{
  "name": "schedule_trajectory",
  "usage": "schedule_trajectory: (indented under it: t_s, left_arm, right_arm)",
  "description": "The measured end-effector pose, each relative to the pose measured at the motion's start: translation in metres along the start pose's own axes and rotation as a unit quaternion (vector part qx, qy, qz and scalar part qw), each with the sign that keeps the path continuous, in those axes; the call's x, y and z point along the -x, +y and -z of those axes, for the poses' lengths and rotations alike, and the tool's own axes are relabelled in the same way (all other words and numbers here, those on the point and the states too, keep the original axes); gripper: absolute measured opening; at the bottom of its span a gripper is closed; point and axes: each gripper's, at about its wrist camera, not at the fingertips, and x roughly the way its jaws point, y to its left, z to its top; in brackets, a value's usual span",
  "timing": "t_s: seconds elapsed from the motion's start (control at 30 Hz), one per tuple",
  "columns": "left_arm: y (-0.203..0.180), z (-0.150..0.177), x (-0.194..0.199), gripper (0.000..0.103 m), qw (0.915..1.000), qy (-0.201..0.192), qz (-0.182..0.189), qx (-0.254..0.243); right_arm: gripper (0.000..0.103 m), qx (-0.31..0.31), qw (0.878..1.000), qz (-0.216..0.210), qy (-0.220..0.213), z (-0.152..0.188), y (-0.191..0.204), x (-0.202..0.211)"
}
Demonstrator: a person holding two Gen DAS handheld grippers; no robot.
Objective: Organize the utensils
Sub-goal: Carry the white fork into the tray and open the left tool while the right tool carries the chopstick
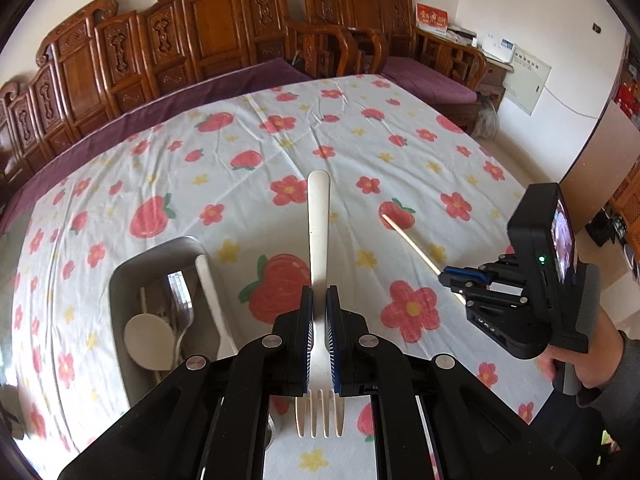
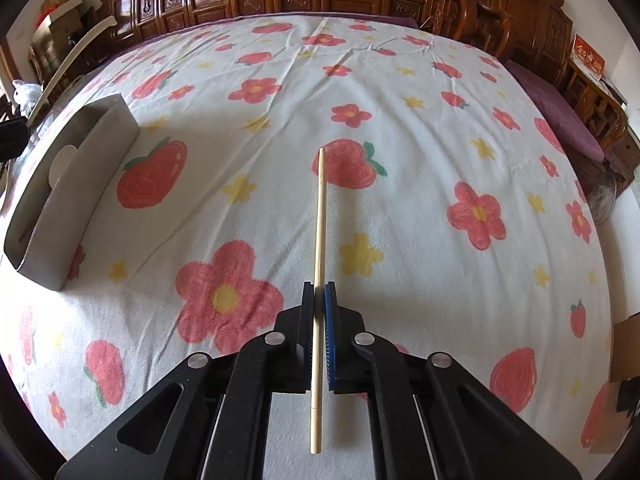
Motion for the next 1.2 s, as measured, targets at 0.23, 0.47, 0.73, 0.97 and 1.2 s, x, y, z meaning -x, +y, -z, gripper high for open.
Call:
schedule_trajectory:
  t_s: [0.23,0.47,0.73,0.97,1.2]
  left_arm:
    - [0.02,0.009,0.017,0.006,0.9997,-0.01,-0.015,0.014]
    - [0.044,0.018,0.025,0.006,0.9989,-0.012,-0.03,0.034]
    - [0.072,0.03,0.014,0.006,0.9971,-0.001,-0.043,0.062]
    - [0.096,0.045,-0.002,0.006,0.9945,0.016,-0.048,0.091]
    - [0.115,0.055,-0.019,0.006,0.9912,0.031,-0.045,0.12]
  right_arm:
    - [0.006,0.017,0.999,-0.009,-0.026,-0.004,0.023,0.029]
    - [0.006,0.041,0.998,-0.028,-0.047,-0.014,0.05,0.055]
    - [0.006,0.06,0.994,-0.06,-0.066,-0.021,0.081,0.076]
    - [0.006,0.079,0.991,-0.08,-0.079,-0.026,0.105,0.092]
    - [0.006,0.092,0.988,-0.093,-0.084,-0.03,0.122,0.1]
